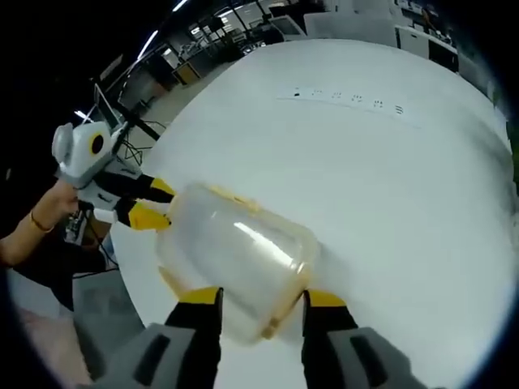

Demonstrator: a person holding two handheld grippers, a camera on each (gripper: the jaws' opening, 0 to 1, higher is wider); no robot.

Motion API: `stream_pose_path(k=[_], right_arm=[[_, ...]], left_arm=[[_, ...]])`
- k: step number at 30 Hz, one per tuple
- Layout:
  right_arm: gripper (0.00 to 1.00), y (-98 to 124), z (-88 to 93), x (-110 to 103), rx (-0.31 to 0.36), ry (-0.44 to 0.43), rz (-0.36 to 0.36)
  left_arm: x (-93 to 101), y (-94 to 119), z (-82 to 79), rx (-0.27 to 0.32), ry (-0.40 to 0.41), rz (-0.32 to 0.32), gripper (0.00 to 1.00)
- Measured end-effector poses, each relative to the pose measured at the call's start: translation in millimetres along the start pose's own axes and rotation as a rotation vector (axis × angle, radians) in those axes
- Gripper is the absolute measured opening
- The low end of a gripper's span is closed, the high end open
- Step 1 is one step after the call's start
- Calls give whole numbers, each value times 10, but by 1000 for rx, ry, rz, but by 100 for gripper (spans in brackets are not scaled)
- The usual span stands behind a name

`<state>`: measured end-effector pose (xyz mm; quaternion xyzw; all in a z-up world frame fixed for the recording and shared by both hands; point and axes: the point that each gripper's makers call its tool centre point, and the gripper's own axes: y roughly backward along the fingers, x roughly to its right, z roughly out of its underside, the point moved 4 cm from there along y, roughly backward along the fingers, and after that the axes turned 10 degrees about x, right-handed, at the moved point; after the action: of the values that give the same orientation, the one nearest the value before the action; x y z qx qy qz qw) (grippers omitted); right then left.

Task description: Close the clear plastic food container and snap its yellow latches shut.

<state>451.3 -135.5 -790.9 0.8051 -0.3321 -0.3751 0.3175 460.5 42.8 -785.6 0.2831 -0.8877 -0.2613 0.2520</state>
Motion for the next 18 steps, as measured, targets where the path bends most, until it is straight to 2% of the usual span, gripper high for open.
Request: stream_pose_path(k=[1,3,5,7,8,10,12,14,16,18], right_arm=[[41,-3,-9,-8,18,52,2],[44,-10,-5,-39,17,66,14],[44,2,-38,-32,26,126,35],[43,32,-58,-32,18,186,55],[42,46,-68,-31,12,220,65],[41,70,-100,-45,1,282,75],[41,82,-152,-63,3,307,81],[42,82,-220,-57,6,344,95],[41,89,-285,-78,27,409,97],[40,80,-331,-125,40,431,86]], left_arm=[[4,-4,-12,-1,-33,-6,24],[24,-6,-28,-9,-53,-22,25],[27,1,-55,-28,-65,-31,26],[10,24,-103,-41,-138,-51,28],[17,26,-119,-38,-145,-50,29],[72,47,-195,-13,-154,-44,32],[118,57,-270,12,-171,-33,33],[212,30,-350,60,-199,14,33],[279,21,-364,76,-204,36,33],[298,-6,-362,81,-231,38,33]])
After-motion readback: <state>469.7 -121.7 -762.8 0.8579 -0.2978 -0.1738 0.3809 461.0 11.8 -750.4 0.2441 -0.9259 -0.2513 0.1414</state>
